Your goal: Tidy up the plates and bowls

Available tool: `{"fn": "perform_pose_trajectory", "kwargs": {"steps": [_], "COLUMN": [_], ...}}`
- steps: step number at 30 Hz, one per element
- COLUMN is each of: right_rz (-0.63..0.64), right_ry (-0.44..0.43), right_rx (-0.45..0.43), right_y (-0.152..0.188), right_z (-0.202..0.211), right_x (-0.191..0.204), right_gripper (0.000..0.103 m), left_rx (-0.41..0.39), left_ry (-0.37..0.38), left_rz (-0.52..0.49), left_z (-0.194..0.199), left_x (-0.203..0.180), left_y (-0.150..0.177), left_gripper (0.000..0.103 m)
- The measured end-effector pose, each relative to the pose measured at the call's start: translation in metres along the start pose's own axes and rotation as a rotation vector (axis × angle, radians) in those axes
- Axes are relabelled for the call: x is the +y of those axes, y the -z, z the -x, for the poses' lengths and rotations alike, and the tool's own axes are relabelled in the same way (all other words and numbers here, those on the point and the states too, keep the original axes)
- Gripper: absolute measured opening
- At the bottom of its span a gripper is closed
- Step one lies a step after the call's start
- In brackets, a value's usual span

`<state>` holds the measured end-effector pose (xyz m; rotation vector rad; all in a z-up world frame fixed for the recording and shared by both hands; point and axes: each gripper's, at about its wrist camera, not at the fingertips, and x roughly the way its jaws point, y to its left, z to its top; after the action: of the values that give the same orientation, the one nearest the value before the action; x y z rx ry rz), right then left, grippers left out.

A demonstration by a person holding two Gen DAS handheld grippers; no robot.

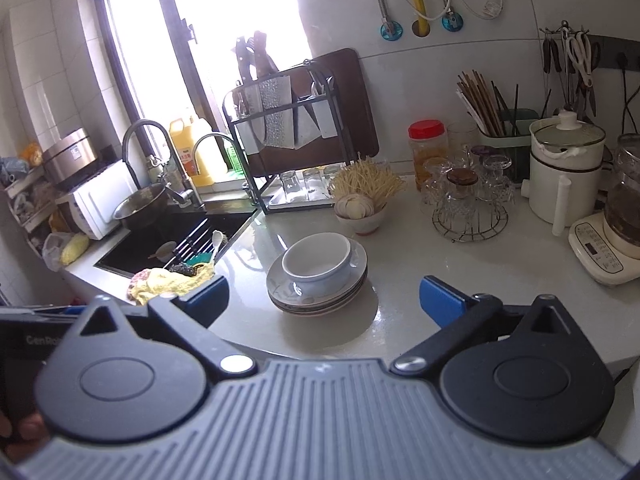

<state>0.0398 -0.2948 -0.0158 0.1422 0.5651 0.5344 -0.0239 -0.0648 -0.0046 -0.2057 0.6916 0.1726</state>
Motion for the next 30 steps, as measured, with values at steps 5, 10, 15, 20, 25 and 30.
{"fn": "perform_pose_trajectory", "kwargs": {"steps": [5, 10, 15, 20, 25, 30], "right_rz": [0.008, 0.004, 0.004, 0.003, -0.005, 0.001], "right_ry": [0.012, 0.016, 0.017, 0.021, 0.026, 0.024], "right_rx": [-0.001, -0.002, 0.005, 0.009, 0.016, 0.038], "right_y": [0.001, 0.002, 0.003, 0.002, 0.004, 0.007], "right_z": [-0.001, 0.0, 0.002, 0.001, 0.0, -0.002], "right_x": [-0.001, -0.001, -0.004, -0.007, -0.011, -0.012], "right_gripper": [0.103, 0.103, 0.103, 0.103, 0.103, 0.103], "left_rx": [-0.002, 0.003, 0.012, 0.019, 0.023, 0.014], "left_ry": [-0.02, -0.03, -0.042, -0.038, -0.044, -0.048], "left_rz": [0.003, 0.007, 0.013, 0.018, 0.011, 0.008], "left_z": [0.002, 0.001, 0.0, -0.004, -0.008, -0.01], "left_x": [0.0, 0.0, -0.001, -0.004, -0.005, -0.006], "left_y": [0.002, 0.001, 0.001, 0.0, 0.001, 0.003], "left_gripper": [0.098, 0.098, 0.098, 0.098, 0.099, 0.101]}}
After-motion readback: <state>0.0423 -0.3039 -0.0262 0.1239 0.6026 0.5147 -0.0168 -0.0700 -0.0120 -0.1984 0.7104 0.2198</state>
